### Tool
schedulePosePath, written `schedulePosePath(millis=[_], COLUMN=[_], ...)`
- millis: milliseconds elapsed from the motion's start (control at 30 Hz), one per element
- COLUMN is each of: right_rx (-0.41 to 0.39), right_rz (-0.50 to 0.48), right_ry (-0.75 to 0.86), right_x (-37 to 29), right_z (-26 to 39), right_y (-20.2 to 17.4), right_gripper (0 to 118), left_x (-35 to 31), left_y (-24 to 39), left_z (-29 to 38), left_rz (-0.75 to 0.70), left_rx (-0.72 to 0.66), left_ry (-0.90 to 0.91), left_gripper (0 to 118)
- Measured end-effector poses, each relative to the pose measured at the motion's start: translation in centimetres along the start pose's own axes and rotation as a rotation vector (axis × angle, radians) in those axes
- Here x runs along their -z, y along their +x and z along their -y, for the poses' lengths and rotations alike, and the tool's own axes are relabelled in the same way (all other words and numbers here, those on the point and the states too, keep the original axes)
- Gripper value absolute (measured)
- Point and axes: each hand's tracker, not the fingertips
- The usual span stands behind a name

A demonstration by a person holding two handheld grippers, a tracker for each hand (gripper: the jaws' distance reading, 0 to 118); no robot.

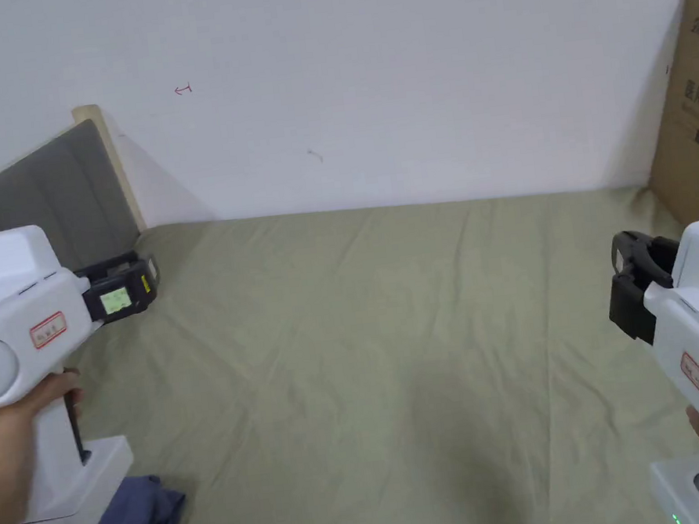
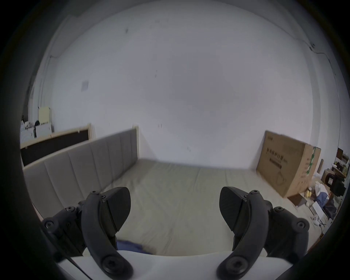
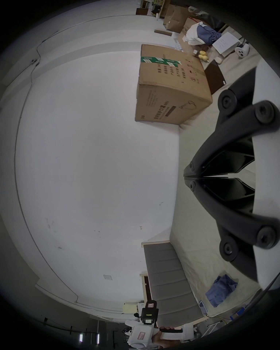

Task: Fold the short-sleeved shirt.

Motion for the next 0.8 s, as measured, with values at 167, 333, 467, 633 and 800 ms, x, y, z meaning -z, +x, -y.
schedulePosePath(millis=[167,333,467,633,800], right_rx=[-0.002,-0.013,-0.016,-0.017,-0.015], right_rz=[0.024,0.058,0.078,0.099,0.11], right_ry=[0.04,0.061,0.072,0.076,0.073], right_x=[-0.9,-1.7,-2.2,-2.6,-2.6], right_z=[-0.5,-0.3,0.1,0.5,0.9], right_y=[1.4,2.2,2.7,3.0,3.1], right_gripper=[0,0,0,0,0], left_x=[-2.5,-3.0,-3.1,-2.9,-2.6], left_y=[6.2,10.4,12.3,13.4,13.9], left_z=[0.8,3.1,5.1,6.6,7.5], left_rz=[0.015,0.027,0.067,0.136,0.166], left_rx=[0.047,0.036,0.046,0.057,0.074], left_ry=[0.162,0.214,0.254,0.221,0.196], left_gripper=[94,68,40,1,0])
